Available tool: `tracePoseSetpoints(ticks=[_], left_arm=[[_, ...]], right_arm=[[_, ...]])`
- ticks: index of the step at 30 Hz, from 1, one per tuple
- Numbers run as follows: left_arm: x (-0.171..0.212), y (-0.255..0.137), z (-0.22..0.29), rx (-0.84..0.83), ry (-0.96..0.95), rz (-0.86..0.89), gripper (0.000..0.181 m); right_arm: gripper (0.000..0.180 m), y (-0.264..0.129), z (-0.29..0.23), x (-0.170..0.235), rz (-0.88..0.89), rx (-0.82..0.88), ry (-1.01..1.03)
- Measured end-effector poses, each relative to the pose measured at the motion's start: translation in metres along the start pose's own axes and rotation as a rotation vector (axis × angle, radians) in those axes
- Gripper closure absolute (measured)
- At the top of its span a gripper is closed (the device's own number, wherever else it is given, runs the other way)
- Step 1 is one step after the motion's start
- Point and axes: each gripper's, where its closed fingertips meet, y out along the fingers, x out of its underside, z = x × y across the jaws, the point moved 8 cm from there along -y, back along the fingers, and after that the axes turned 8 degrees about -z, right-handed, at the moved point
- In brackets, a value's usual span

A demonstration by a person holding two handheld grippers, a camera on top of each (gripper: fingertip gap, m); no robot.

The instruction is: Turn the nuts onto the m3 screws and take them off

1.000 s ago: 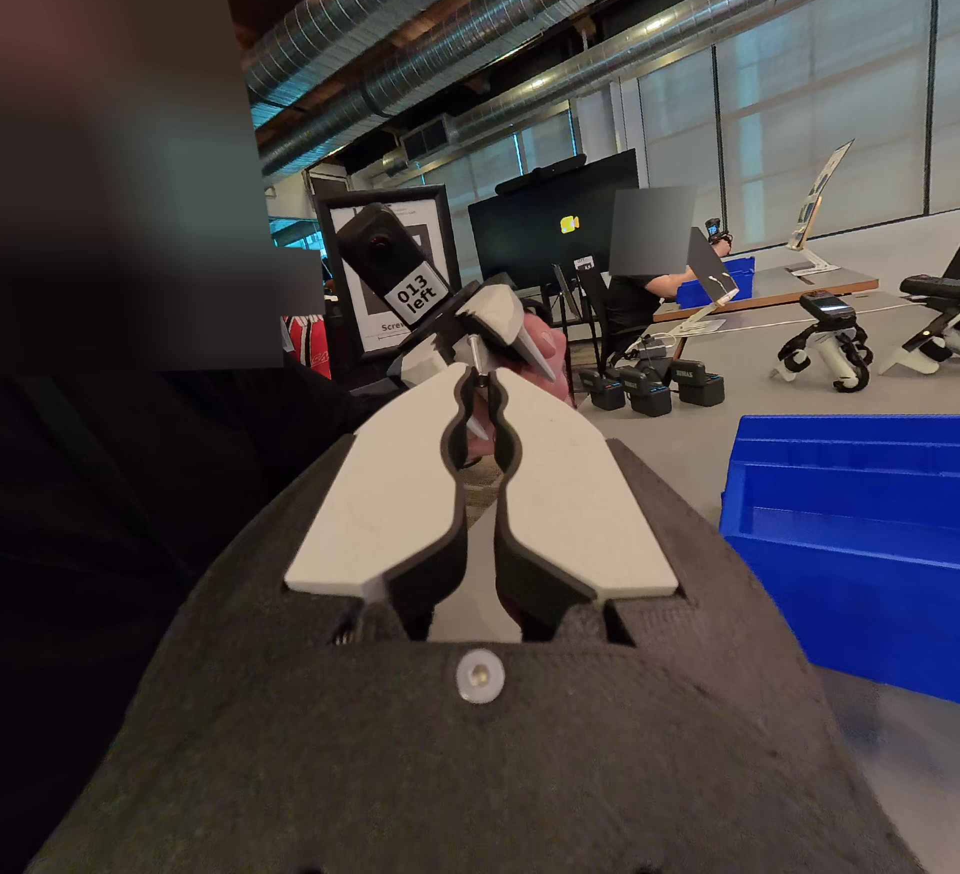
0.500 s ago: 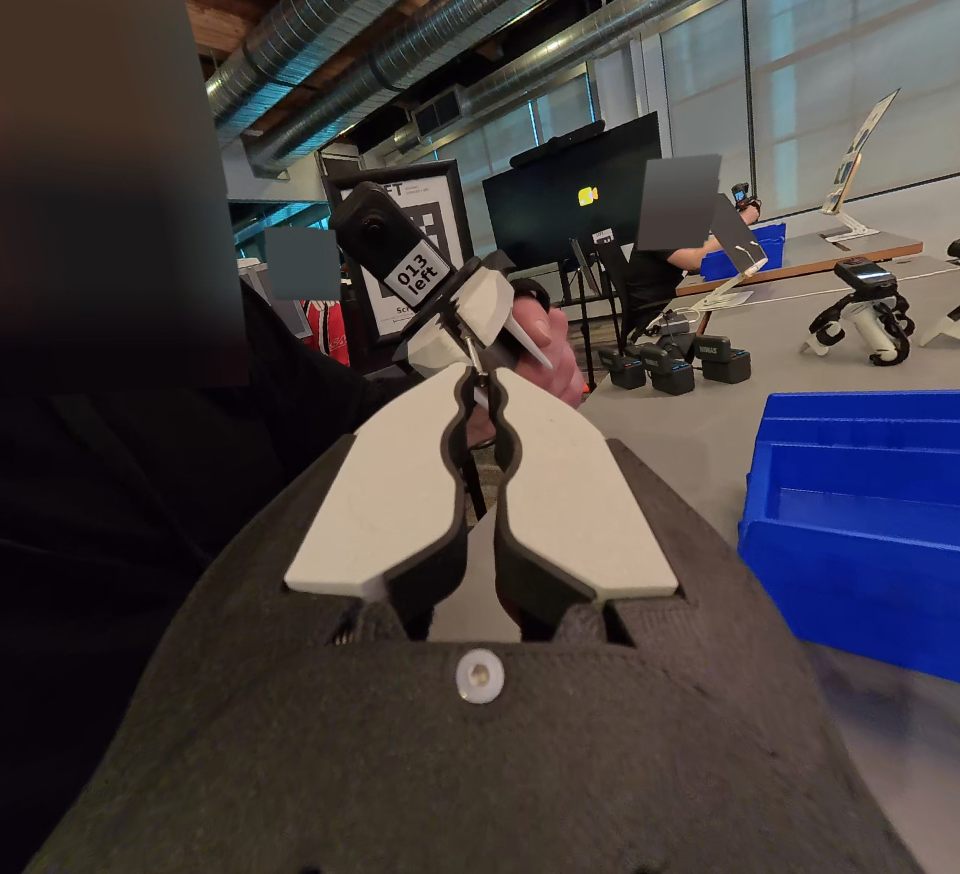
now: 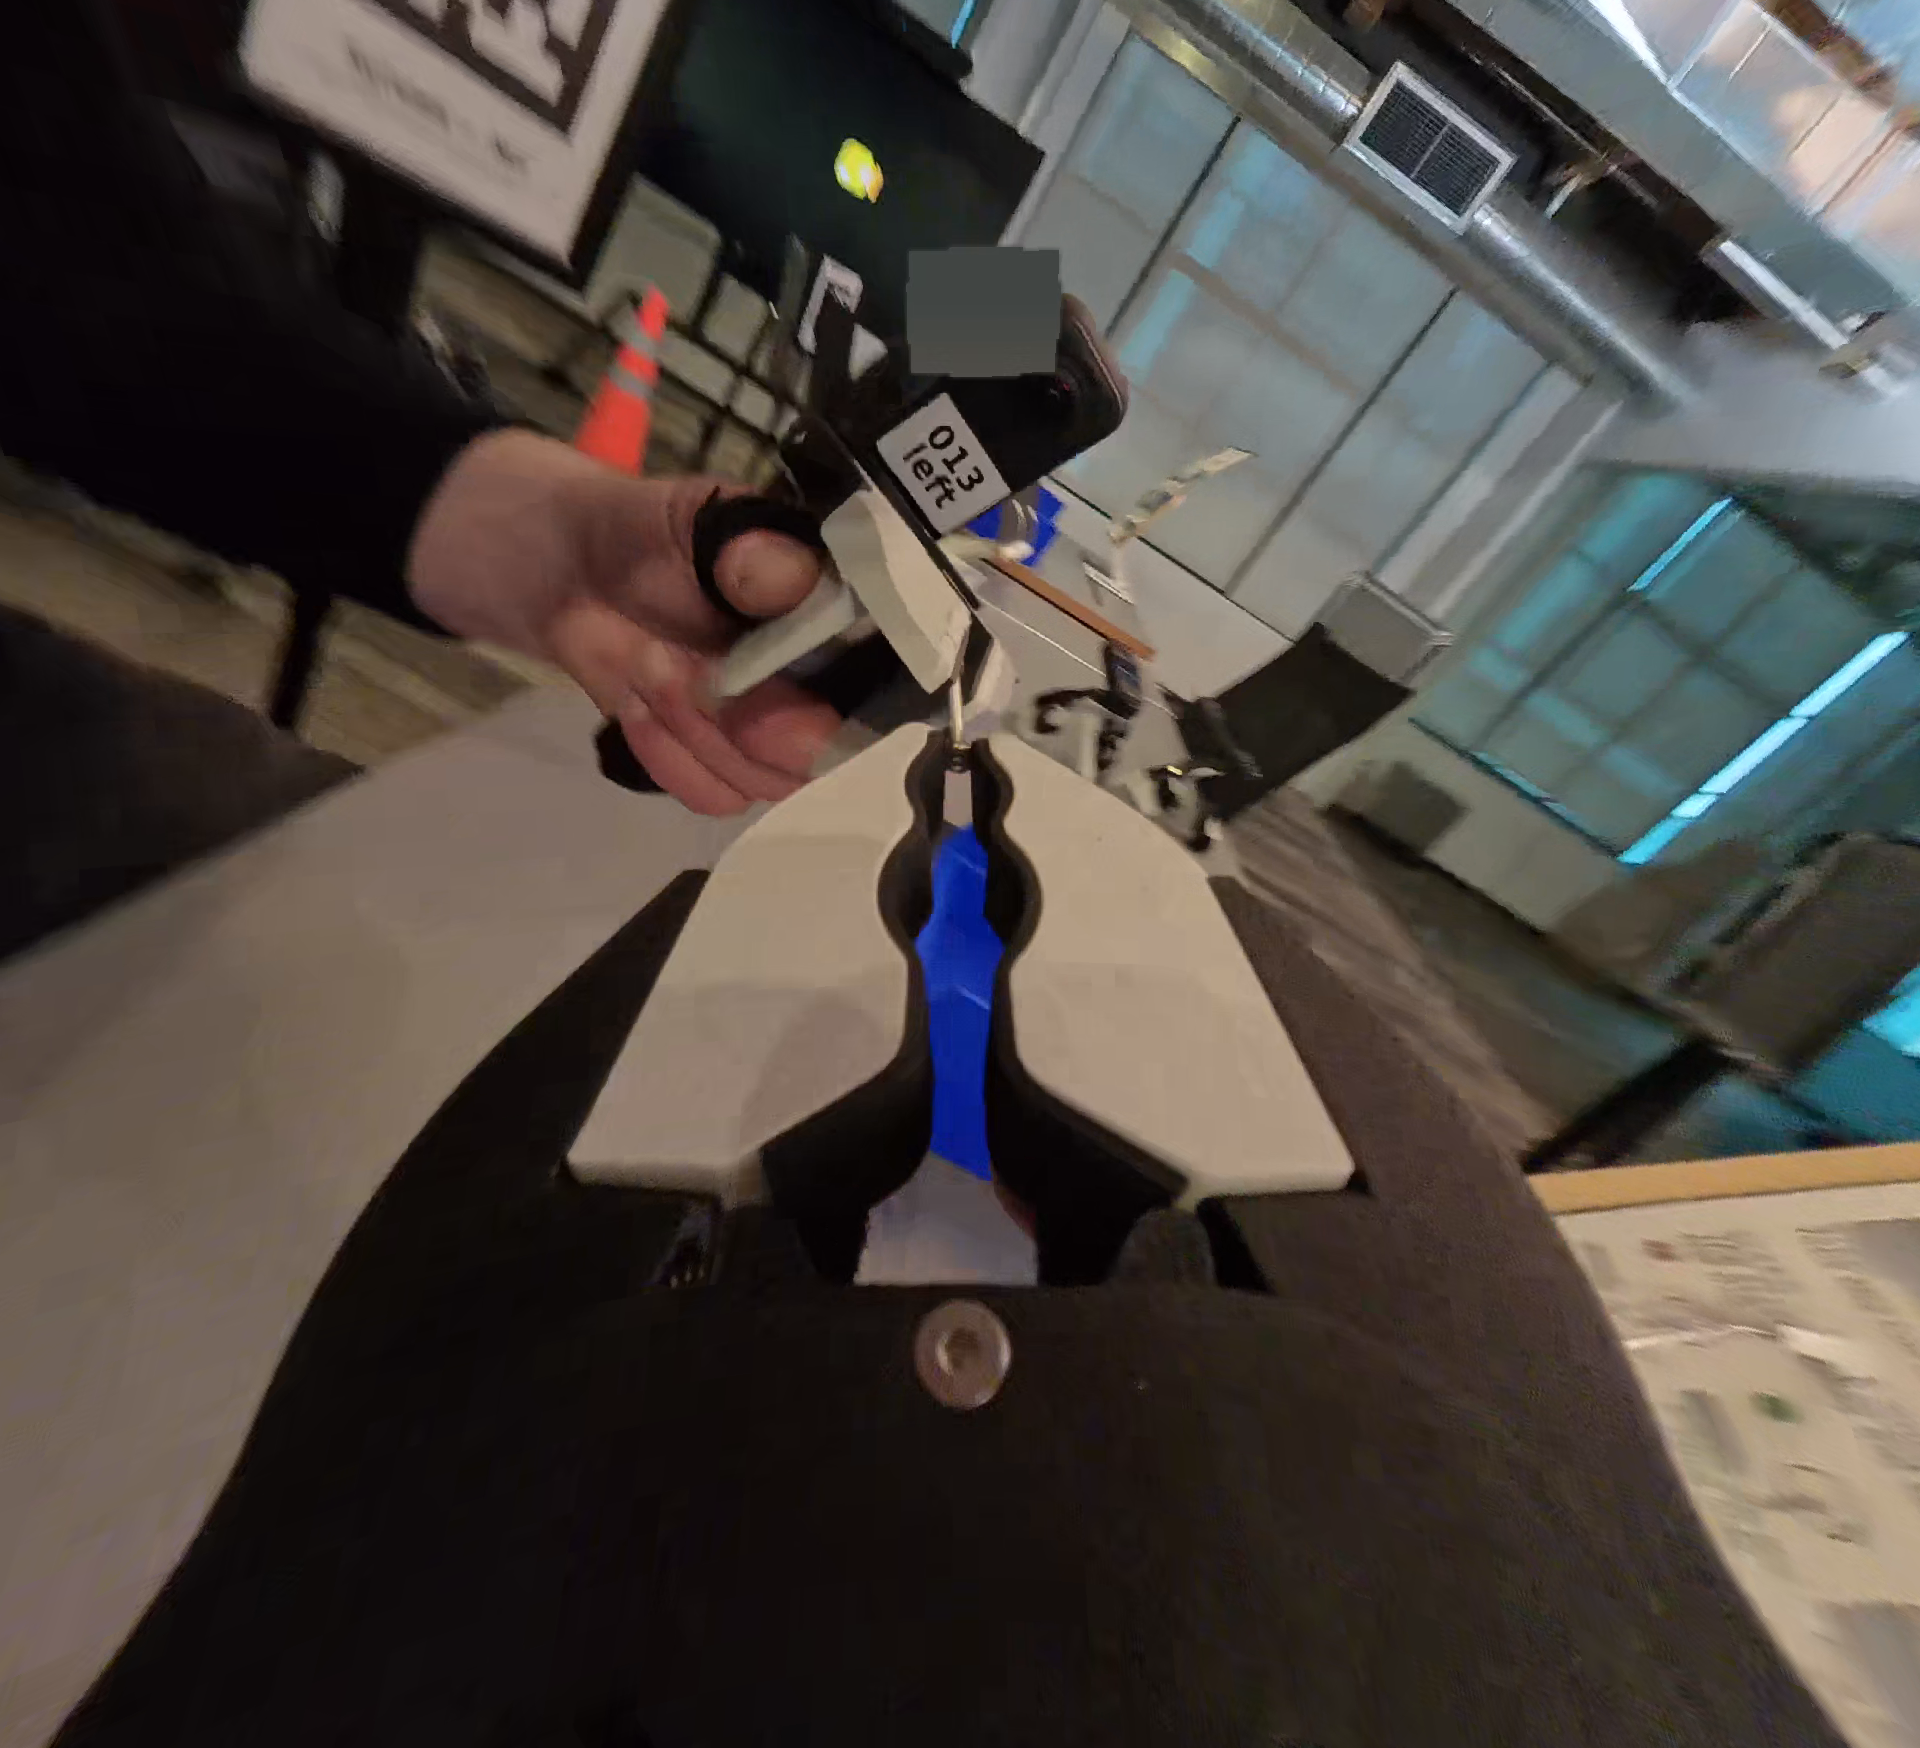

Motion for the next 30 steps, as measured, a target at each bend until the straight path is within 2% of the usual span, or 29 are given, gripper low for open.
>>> tracePoseSetpoints(ticks=[3,5,7,10,14,17,19,23,27,30], left_arm=[[0.002,0.001,-0.002,0.028,-0.017,0.025,0.178],[0.001,0.000,-0.002,-0.002,0.022,0.031,0.176],[-0.001,-0.001,0.001,-0.063,0.107,0.021,0.155],[-0.002,0.000,0.006,-0.222,0.312,-0.055,0.147],[-0.002,0.003,0.018,-0.380,0.592,-0.115,0.153],[0.000,0.005,0.022,-0.445,0.699,-0.152,0.160],[0.000,0.006,0.023,-0.471,0.728,-0.159,0.161],[0.001,0.005,0.023,-0.467,0.750,-0.174,0.177],[0.001,0.006,0.024,-0.469,0.737,-0.188,0.177],[-0.001,0.005,0.020,-0.423,0.620,-0.185,0.178]], right_arm=[[0.175,-0.001,-0.002,-0.005,-0.047,0.033,-0.077],[0.175,-0.001,0.002,-0.003,-0.035,0.008,0.005],[0.175,-0.002,0.008,0.002,0.000,-0.030,0.126],[0.175,-0.003,0.016,0.009,0.048,-0.125,0.304],[0.175,0.001,0.019,0.017,0.102,-0.250,0.515],[0.175,0.005,0.019,0.023,0.147,-0.331,0.633],[0.175,0.008,0.017,0.025,0.149,-0.368,0.668],[0.175,0.010,0.016,0.027,0.182,-0.416,0.723],[0.175,0.010,0.016,0.028,0.187,-0.428,0.739],[0.175,0.009,0.016,0.027,0.164,-0.384,0.682]])
